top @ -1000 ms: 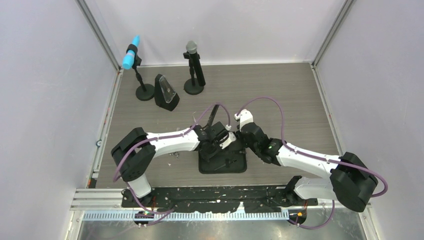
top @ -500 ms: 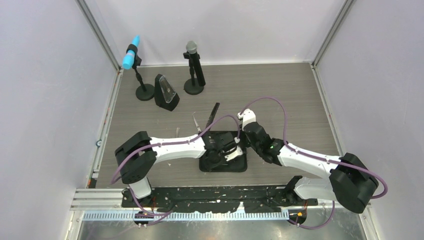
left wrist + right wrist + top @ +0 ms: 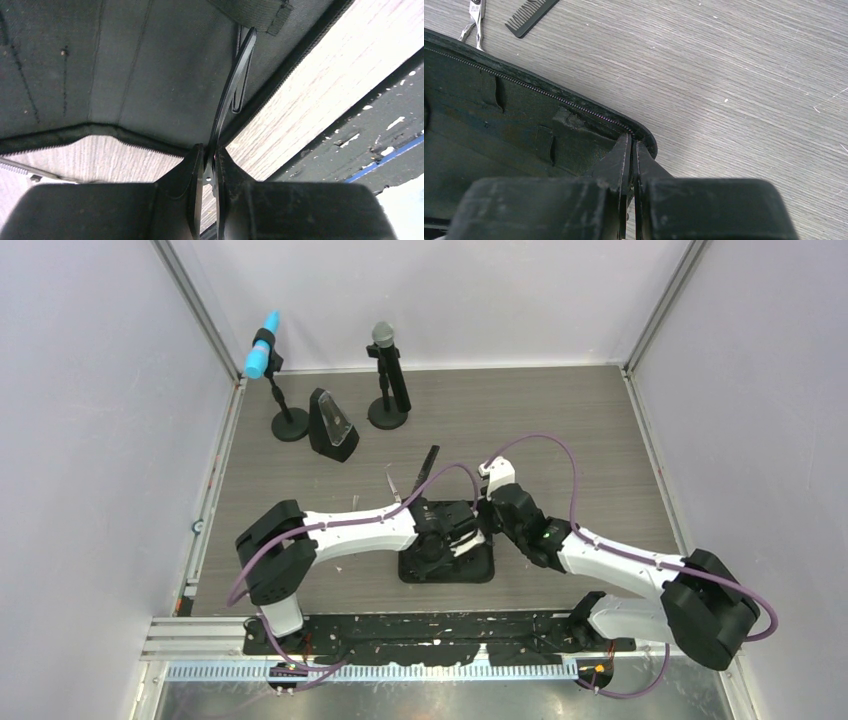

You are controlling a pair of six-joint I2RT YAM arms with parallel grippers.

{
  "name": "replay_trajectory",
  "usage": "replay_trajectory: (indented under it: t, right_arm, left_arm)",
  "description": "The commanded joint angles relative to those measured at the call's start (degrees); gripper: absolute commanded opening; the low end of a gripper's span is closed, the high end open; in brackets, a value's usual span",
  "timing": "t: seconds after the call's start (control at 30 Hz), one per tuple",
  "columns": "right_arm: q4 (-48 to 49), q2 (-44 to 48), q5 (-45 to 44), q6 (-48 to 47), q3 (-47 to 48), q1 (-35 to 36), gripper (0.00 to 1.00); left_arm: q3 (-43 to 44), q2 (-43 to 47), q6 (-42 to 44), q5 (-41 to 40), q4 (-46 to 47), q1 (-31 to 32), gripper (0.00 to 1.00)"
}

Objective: Sort the hair-cutting tools
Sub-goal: Adjust the haircut tool in the hairdressing tool bag.

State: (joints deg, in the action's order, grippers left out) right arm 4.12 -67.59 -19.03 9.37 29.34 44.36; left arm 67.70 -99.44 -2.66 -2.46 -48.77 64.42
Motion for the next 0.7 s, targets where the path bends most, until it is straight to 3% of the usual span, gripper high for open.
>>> replay_trajectory:
  t: [0.0, 0.4, 0.67]
  right_arm:
    - [3.53, 2.59, 0.44, 0.81, -0.52, -0.37, 0.05]
    - [3.69, 3.55, 0.59, 1.11, -1.21, -0.51, 0.05]
    - [4.41, 3.65, 0.64, 1.39, -1.45, -0.67, 0.05]
  left_arm:
    - [2.32, 0.39, -1.67, -3.98, -1.24, -0.45, 0.03]
    - [5.32, -4.18, -0.67, -7.12, -4.66, -1.08, 0.03]
    - [5.35, -4.66, 1.25, -3.2, -4.13, -0.35, 0.03]
